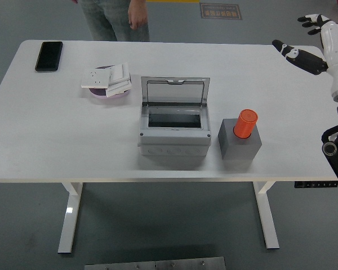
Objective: Fetch the battery,place it into the box,close the lid of the box
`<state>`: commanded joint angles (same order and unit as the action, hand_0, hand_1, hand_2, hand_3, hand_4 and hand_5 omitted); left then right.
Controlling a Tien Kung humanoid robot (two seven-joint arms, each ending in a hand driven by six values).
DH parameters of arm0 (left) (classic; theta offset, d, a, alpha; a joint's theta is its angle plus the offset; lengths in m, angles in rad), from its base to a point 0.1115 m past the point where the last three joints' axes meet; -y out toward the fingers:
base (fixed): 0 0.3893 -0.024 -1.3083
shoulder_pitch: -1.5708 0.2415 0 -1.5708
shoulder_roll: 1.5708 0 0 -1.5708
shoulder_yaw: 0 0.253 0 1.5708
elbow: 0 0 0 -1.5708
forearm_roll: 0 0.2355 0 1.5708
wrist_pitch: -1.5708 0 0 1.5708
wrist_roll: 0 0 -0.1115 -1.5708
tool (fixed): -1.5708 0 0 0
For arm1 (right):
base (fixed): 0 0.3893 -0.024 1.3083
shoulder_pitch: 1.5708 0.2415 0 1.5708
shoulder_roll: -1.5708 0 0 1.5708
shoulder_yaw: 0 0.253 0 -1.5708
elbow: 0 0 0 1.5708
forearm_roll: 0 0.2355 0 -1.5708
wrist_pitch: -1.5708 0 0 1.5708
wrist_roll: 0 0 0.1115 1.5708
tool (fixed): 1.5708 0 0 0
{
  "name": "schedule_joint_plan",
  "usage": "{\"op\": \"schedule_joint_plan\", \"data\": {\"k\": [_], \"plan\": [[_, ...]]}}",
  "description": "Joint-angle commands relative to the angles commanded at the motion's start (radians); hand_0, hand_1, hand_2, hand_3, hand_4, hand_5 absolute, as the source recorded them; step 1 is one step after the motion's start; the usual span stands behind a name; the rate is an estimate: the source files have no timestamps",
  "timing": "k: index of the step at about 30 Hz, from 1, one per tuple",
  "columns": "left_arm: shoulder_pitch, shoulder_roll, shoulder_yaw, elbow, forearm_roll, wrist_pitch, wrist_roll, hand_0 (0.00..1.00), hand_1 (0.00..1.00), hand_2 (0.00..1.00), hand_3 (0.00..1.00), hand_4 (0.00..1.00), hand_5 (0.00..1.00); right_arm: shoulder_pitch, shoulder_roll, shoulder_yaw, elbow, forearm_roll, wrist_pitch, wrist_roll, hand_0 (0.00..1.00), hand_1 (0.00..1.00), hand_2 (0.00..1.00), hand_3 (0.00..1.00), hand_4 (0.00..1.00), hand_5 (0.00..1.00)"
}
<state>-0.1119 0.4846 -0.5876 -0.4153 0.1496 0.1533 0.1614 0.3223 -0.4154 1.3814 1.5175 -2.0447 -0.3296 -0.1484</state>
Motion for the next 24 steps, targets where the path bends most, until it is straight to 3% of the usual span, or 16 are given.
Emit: {"op": "schedule_joint_plan", "data": {"k": [1, 2, 7, 8, 10, 13, 14, 18, 20, 24], "plan": [[0.001, 0.000, 0.001, 0.000, -0.003, 0.000, -0.001, 0.593, 0.742, 0.582, 0.564, 0.602, 0.104, 0.001, 0.004, 0.001, -0.006, 0.004, -0.021, 0.009, 0.758, 0.648, 0.711, 0.728, 0.975, 0.693], [0.001, 0.000, 0.004, 0.000, -0.009, 0.001, -0.004, 0.592, 0.741, 0.584, 0.564, 0.603, 0.106, 0.003, 0.011, 0.005, -0.013, 0.022, -0.048, 0.024, 0.747, 0.649, 0.711, 0.708, 0.952, 0.620], [0.003, -0.001, 0.013, 0.001, -0.026, 0.002, -0.012, 0.592, 0.741, 0.584, 0.564, 0.603, 0.106, 0.003, 0.044, 0.025, -0.037, 0.116, -0.147, 0.087, 0.747, 0.649, 0.711, 0.708, 0.952, 0.620], [0.004, -0.002, 0.015, 0.001, -0.030, 0.002, -0.014, 0.592, 0.742, 0.584, 0.565, 0.605, 0.106, 0.002, 0.053, 0.030, -0.042, 0.142, -0.166, 0.103, 0.745, 0.654, 0.713, 0.706, 0.902, 0.597], [0.005, -0.003, 0.017, 0.001, -0.034, 0.002, -0.016, 0.592, 0.742, 0.584, 0.565, 0.605, 0.106, 0.001, 0.067, 0.035, -0.048, 0.181, -0.186, 0.123, 0.745, 0.654, 0.713, 0.706, 0.902, 0.597], [0.007, -0.003, 0.021, 0.002, -0.042, 0.002, -0.019, 0.592, 0.742, 0.584, 0.565, 0.605, 0.106, -0.005, 0.091, 0.046, -0.057, 0.239, -0.206, 0.153, 0.745, 0.654, 0.713, 0.706, 0.902, 0.597], [0.008, -0.003, 0.022, 0.002, -0.043, 0.002, -0.020, 0.592, 0.740, 0.585, 0.565, 0.607, 0.106, -0.007, 0.101, 0.051, -0.060, 0.260, -0.210, 0.164, 0.712, 0.651, 0.709, 0.687, 0.850, 0.527], [0.011, -0.003, 0.026, 0.002, -0.050, 0.003, -0.023, 0.592, 0.740, 0.585, 0.565, 0.607, 0.106, -0.013, 0.132, 0.071, -0.077, 0.344, -0.221, 0.217, 0.712, 0.651, 0.709, 0.687, 0.850, 0.527], [0.013, -0.003, 0.028, 0.002, -0.055, 0.003, -0.025, 0.592, 0.741, 0.586, 0.566, 0.609, 0.106, -0.014, 0.147, 0.081, -0.091, 0.396, -0.221, 0.254, 0.710, 0.647, 0.707, 0.682, 0.807, 0.471], [0.014, -0.005, 0.032, 0.003, -0.062, 0.003, -0.029, 0.592, 0.741, 0.586, 0.566, 0.609, 0.106, -0.017, 0.171, 0.088, -0.140, 0.532, -0.204, 0.337, 0.710, 0.647, 0.707, 0.682, 0.807, 0.471]]}}
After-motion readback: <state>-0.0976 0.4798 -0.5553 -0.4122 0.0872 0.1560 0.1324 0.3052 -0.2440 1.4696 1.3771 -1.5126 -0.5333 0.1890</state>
